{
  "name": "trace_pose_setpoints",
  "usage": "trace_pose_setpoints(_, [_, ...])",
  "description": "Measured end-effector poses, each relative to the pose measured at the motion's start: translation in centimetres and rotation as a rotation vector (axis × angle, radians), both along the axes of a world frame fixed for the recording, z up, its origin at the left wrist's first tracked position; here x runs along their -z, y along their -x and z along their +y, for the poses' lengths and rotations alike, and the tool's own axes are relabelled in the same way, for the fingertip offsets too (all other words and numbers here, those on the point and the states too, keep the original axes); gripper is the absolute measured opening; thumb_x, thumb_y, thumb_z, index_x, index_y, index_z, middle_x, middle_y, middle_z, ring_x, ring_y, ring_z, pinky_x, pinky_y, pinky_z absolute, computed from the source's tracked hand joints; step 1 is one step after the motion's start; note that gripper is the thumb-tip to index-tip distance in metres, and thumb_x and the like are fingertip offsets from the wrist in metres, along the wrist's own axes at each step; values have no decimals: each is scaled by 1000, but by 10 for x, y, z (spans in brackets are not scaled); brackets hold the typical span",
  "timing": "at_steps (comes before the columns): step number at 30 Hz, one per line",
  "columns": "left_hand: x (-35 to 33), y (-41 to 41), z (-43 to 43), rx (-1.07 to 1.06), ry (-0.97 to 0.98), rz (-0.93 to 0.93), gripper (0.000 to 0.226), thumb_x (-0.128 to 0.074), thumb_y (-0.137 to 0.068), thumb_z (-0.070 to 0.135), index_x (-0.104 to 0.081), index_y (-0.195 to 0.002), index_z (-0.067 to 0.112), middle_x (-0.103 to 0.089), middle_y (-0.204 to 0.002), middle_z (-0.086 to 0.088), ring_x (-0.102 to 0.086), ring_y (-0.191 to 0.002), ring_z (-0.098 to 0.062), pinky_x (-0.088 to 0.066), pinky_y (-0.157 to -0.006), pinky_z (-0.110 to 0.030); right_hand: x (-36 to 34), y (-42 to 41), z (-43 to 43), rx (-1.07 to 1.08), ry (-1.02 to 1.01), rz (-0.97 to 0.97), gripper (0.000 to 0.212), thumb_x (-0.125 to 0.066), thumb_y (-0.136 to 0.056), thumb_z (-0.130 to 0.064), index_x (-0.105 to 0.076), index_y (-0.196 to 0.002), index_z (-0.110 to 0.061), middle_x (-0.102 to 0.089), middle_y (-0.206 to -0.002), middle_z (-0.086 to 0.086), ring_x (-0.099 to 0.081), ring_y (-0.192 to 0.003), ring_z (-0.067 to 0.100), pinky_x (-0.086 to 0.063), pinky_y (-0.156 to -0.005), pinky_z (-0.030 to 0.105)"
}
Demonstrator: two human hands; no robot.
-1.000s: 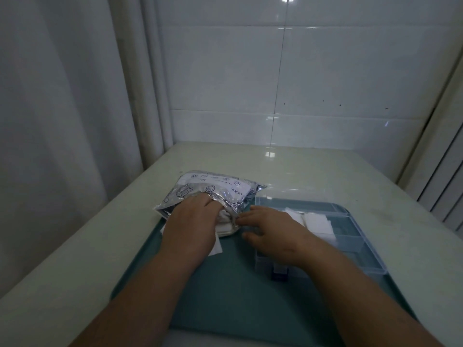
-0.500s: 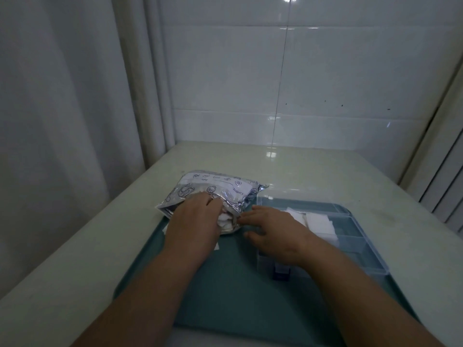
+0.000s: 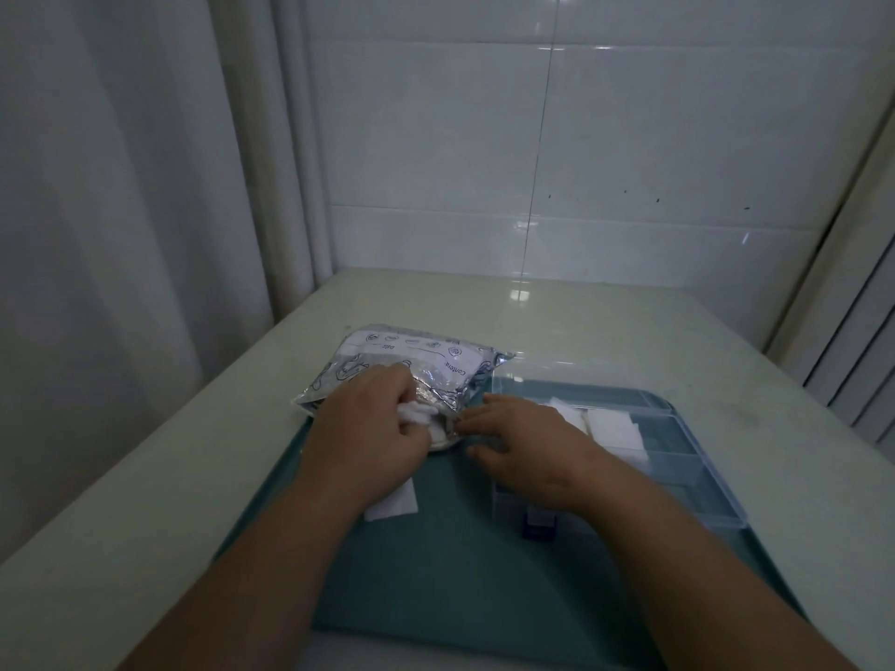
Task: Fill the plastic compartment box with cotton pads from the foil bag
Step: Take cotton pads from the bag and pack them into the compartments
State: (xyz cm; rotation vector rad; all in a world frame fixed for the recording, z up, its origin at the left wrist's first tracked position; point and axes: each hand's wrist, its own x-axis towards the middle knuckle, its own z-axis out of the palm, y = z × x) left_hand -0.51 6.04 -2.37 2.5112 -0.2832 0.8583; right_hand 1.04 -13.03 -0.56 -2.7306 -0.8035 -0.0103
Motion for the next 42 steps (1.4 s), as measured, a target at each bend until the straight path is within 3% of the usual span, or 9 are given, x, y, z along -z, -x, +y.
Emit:
trace_pose_setpoints(4, [-2,0,3,61,144,1,14,-65,-69,17,-51,-74,18,-52,-71,5,-47,-69,-14,-34,-58,-24,-2,2,1,-17,-12,18,33,-52,-93,-29,-62,-124,-35,-49,-141,-14,-46,-127,13,-40,-104,41])
trace_pose_setpoints(7, [-9,5,0,116,277,-18,12,-61,-66,22,-54,-74,17,-54,-69,5,-49,-68,-9,-33,-56,-16,-7,4,0,-9,-84,1,28,-56,-93,-26,-67,-117,-34,-44,-145,-15,-46,-128,10,-36,-106,28])
trace_pose_setpoints(11, [-18,11,-3,208,557,-5,14,-52,-59,20,-52,-71,14,-48,-61,9,-41,-57,-2,-31,-50,-14,-14,8,-4,47,-255,-62,23,-62,-89,-20,-70,-107,-30,-55,-133,-15,-47,-123,3,-29,-96,12])
trace_pose_setpoints(17, [-36,-1,-12,203,938,218,12,-53,-52,19,-52,-64,16,-47,-64,0,-42,-65,-19,-33,-60,-35,-18,7,-10,150,-643,-65,19,-63,-88,-20,-68,-100,-34,-67,-96,-22,-61,-91,-7,-47,-85,13])
trace_pose_setpoints(21, [-61,-10,-32,259,1153,302,4,-52,-48,14,-50,-49,17,-45,-61,-2,-41,-62,-22,-31,-55,-30,-24,8,-15,168,-887,54,14,-65,-89,-24,-68,-103,-27,-73,-87,-10,-68,-84,5,-56,-81,31])
trace_pose_setpoints(26, [-64,-26,-53,366,1220,381,9,-54,-51,11,-48,-57,14,-46,-65,-5,-45,-63,-22,-36,-53,-28,-29,9,-19,220,-925,108,16,-68,-87,-15,-66,-87,-30,-73,-77,-3,-70,-73,12,-61,-73,34])
trace_pose_setpoints(31, [-41,-36,-54,323,1415,314,21,-50,-80,-7,-55,-67,9,-54,-63,-5,-52,-60,-21,-41,-56,-30,-29,0,-31,410,-1009,-1,14,-64,-85,-10,-67,-81,-23,-69,-78,-1,-66,-76,21,-59,-70,39])
trace_pose_setpoints(35, [-27,-36,-47,289,1366,360,9,-62,-74,0,-61,-73,10,-62,-70,-8,-60,-66,-26,-44,-64,-39,-34,-1,-38,417,-1153,24,13,-60,-88,-5,-67,-85,-16,-69,-83,2,-64,-79,20,-55,-69,33])
trace_pose_setpoints(42, [-27,-29,-51,339,1265,415,12,-68,-74,5,-67,-85,10,-69,-83,-14,-65,-77,-30,-50,-71,-46,-30,3,-28,326,-1074,47,13,-60,-89,-10,-65,-83,-21,-67,-83,-3,-63,-78,12,-51,-63,24])
